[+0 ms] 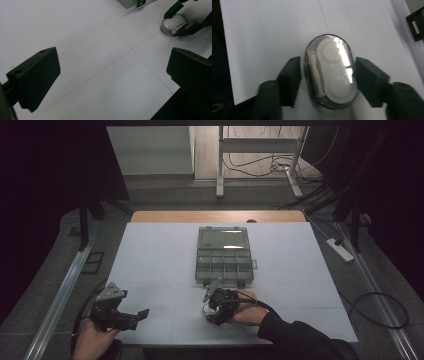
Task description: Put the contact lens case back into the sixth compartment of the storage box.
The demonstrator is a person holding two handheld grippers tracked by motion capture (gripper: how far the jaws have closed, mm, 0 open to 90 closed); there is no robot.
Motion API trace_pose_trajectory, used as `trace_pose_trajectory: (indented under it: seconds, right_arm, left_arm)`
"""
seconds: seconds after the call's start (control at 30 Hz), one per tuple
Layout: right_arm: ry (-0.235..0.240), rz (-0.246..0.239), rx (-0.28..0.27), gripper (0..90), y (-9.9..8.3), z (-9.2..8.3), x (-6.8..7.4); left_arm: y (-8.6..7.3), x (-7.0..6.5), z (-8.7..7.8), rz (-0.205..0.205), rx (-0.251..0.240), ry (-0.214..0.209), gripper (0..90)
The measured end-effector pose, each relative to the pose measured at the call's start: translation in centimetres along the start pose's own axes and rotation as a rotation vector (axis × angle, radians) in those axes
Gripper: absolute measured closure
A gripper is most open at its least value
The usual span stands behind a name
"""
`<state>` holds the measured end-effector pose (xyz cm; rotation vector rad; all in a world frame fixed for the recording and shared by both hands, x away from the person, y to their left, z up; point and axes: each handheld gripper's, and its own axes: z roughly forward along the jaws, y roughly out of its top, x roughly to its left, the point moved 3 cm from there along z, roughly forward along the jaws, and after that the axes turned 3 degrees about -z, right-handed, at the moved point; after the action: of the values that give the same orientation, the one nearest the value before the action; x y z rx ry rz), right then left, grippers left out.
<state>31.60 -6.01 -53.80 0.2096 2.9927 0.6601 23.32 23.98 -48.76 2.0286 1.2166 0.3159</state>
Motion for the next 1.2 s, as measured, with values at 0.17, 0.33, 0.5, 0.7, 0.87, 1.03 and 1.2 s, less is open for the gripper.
trace_pose_trajectory:
  seconds: [0.17, 0.33, 0.5, 0.7, 0.87, 1.03, 1.2]
  right_arm:
    - [0.002, 0.008, 0.005, 48.9, 0.1, -0.1, 0.0]
    - [-0.010, 0.012, 0.008, 49.0, 0.1, -0.2, -0.1]
    - [-0.022, 0.034, -0.016, 49.0, 0.2, -0.5, -0.3]
    - [-0.029, 0.064, -0.038, 49.0, 0.3, -1.2, -0.6]
    - [-0.034, 0.080, -0.047, 48.9, 0.3, -1.4, -0.8]
    - [-0.045, 0.099, -0.062, 48.9, 0.3, -1.9, -1.1]
    - [-0.058, 0.117, -0.075, 48.9, 0.4, -2.4, -1.5]
  left_arm:
    - [0.0, 0.0, 0.0, 0.000, 0.000, 0.000, 0.0]
    - [0.0, 0.0, 0.0, 0.001, -0.001, -0.002, 0.0]
    - [0.0, 0.0, 0.0, 0.001, -0.002, -0.004, 0.0]
    - [0.0, 0.0, 0.0, 0.001, -0.002, -0.005, 0.0]
    - [0.0, 0.0, 0.0, 0.000, -0.002, -0.007, 0.0]
    - [0.0, 0.1, 0.0, -0.001, -0.003, -0.007, 0.0]
    - [0.0, 0.1, 0.0, -0.001, -0.003, -0.007, 0.0]
